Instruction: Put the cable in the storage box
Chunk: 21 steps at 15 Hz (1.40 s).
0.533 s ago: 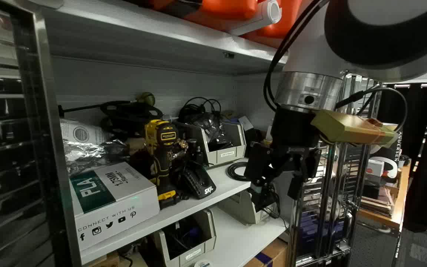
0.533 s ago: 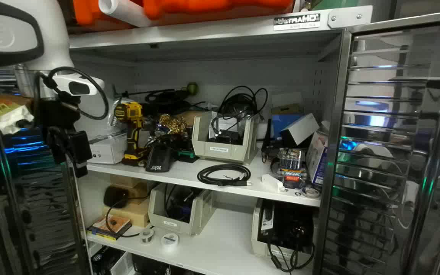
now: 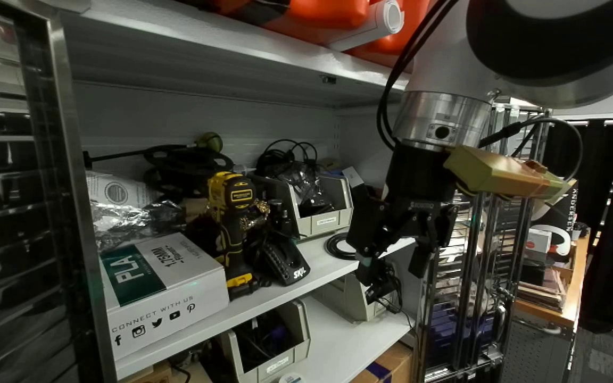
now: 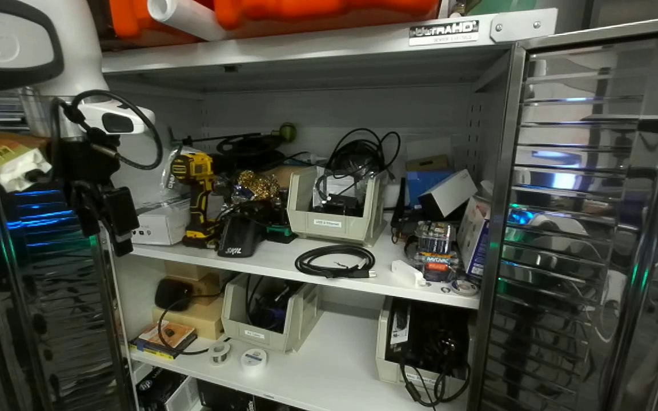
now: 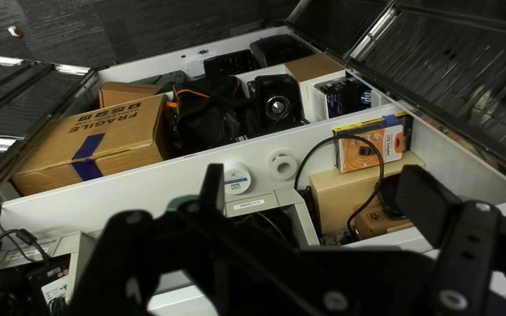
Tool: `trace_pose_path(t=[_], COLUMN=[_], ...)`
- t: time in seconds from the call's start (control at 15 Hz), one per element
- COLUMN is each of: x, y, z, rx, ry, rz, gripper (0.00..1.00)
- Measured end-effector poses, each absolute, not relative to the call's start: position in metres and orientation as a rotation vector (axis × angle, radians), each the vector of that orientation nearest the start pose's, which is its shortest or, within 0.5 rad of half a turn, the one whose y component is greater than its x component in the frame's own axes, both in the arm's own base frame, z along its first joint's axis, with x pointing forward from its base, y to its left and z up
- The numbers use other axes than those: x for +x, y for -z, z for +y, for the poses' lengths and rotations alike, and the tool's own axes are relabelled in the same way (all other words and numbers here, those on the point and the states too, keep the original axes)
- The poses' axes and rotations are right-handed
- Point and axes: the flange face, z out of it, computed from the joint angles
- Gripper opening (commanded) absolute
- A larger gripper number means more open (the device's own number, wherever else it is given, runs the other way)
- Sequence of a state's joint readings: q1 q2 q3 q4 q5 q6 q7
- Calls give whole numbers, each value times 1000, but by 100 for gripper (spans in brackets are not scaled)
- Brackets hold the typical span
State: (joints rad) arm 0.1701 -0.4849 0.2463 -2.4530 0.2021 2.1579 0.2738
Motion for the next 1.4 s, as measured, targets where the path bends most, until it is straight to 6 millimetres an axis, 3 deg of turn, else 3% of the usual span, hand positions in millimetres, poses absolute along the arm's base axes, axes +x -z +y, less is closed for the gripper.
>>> trace_pose_path(t=[0.27,0.47,0.67,1.13,1.4], x=[380,391,414,486,526], y=[-478,-469,-455,-413,-404], z=[181,169,143,65,29], rx=[-3020,-3040,-3059,-3022,-2945], ry=[212,223,266,540,692], rz=[-41,-25,23,216,401], gripper=[100,100,100,100,100])
